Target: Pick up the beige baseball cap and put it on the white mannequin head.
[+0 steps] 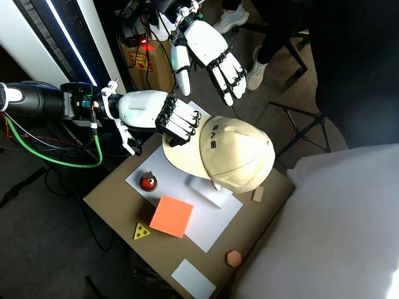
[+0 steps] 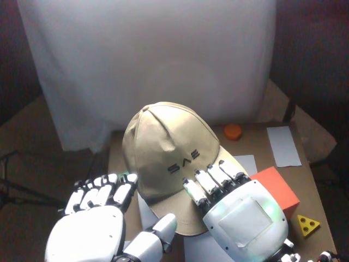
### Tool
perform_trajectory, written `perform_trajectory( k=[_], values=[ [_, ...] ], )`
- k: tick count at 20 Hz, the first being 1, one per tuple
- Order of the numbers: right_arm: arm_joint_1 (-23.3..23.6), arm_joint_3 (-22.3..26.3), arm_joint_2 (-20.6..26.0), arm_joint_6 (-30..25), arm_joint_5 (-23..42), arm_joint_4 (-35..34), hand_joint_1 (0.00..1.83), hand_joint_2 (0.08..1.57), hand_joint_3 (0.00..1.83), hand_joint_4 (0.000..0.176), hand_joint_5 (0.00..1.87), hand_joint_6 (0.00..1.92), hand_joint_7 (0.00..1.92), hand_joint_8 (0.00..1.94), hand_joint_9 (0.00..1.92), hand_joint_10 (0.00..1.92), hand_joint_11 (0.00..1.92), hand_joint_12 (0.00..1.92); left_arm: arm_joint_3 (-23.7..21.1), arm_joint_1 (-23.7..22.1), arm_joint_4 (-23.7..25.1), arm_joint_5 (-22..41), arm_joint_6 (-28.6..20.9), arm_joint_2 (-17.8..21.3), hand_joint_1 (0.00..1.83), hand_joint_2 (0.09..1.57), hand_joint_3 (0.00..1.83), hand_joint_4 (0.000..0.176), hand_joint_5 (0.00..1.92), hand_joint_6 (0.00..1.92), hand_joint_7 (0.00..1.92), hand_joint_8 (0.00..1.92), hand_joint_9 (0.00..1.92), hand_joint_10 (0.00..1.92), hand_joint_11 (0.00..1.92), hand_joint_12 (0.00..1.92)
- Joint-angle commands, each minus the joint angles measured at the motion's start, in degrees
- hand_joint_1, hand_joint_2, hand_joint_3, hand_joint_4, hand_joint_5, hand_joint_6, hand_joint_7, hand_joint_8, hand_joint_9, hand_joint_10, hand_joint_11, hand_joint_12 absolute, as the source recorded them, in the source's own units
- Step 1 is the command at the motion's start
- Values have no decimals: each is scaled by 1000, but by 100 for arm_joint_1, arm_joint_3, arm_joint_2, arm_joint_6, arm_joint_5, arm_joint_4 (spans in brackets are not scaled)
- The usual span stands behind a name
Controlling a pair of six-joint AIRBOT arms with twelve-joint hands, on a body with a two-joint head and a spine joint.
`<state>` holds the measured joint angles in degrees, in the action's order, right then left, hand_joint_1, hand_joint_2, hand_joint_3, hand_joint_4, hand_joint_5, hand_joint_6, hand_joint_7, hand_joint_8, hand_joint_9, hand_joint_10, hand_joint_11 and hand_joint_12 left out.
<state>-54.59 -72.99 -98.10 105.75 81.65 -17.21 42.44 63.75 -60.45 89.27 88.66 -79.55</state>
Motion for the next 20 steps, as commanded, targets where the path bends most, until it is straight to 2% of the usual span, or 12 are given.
perform_trajectory(
  k=[1, 2, 4, 5, 6, 9, 10, 12, 13, 14, 17, 20],
  values=[
    [-63, -24, 28, 95, 95, -114, 1464, 1229, 2, 0, 609, 1268, 699, 1323, 684, 1506, 747, 1797, 24, -23, 445, 426, -27, -26, 0, 1147, 2, 109, 175, 1, 122, 0, 108, 0, 0, 455],
    [-65, -22, 28, 96, 95, -113, 1347, 1265, 4, 0, 607, 1376, 660, 1410, 672, 1626, 604, 1670, 31, -10, 462, 427, -34, -31, 0, 1147, 2, 109, 175, 1, 120, 0, 110, 1, 0, 454],
    [-82, -2, 31, 107, 80, -113, 1075, 1282, 0, 0, 659, 1443, 512, 840, 415, 1118, 467, 1568, 32, -1, 473, 438, -60, -25, 0, 1147, 2, 109, 174, 0, 118, 0, 110, 1, 0, 452],
    [-99, 16, 38, 111, 63, -116, 1044, 1199, 0, 0, 512, 841, 496, 607, 359, 915, 352, 1506, 34, -1, 473, 448, -60, -25, 0, 1147, 2, 109, 175, 1, 118, 0, 110, 1, 0, 452],
    [-116, 29, 43, 111, 37, -143, 1016, 1170, 0, 0, 536, 503, 503, 434, 341, 757, 274, 1494, 37, -2, 470, 458, -61, -25, 0, 1148, 2, 109, 175, 0, 118, 0, 110, 1, 0, 451],
    [-145, 60, 59, 100, -69, -263, 912, 1085, 0, 0, 492, 68, 470, 50, 291, 262, 25, 1358, 37, -6, 432, 475, -87, -16, 0, 1148, 2, 109, 175, 1, 119, 0, 111, 1, 0, 450],
    [-168, 100, 71, 115, -70, -267, 876, 1053, 0, 4, 416, 16, 401, 9, 253, 132, 4, 1231, 36, 0, 448, 475, -95, -12, 0, 1148, 2, 109, 176, 1, 119, 0, 111, 1, 0, 450],
    [-237, 226, 93, 218, -100, -274, 805, 1001, 0, 41, 285, 4, 250, 3, 164, 31, 0, 925, 16, 1, 461, 475, -101, 6, 0, 1148, 1, 109, 177, 1, 118, 0, 115, 3, 0, 453],
    [-289, 317, 111, 263, -127, -280, 659, 978, 0, 76, 100, 0, 91, 0, 27, 2, 0, 512, 1, 1, 462, 475, -99, 23, 0, 1148, 1, 109, 178, 1, 114, 0, 115, 2, 0, 456],
    [-326, 385, 123, 320, -144, -292, 659, 978, 0, 76, 100, 0, 91, 0, 27, 2, 0, 512, -8, 1, 462, 475, -99, 37, 0, 1148, 1, 109, 178, 1, 114, 0, 115, 2, 0, 456],
    [-409, 638, 189, 428, -234, -393, 513, 947, 0, 96, 0, 0, 0, 0, 0, 0, 0, 28, -44, 2, 482, 475, -67, 101, 0, 1148, 1, 109, 177, 1, 114, 0, 115, 2, 0, 458],
    [-371, 901, 297, 439, -346, -597, 416, 921, 0, 105, 0, 0, 0, 0, 0, 0, 0, 0, -118, -7, 482, 475, 39, 195, 0, 1149, 1, 109, 177, 0, 114, 0, 115, 2, 0, 459]
  ],
)
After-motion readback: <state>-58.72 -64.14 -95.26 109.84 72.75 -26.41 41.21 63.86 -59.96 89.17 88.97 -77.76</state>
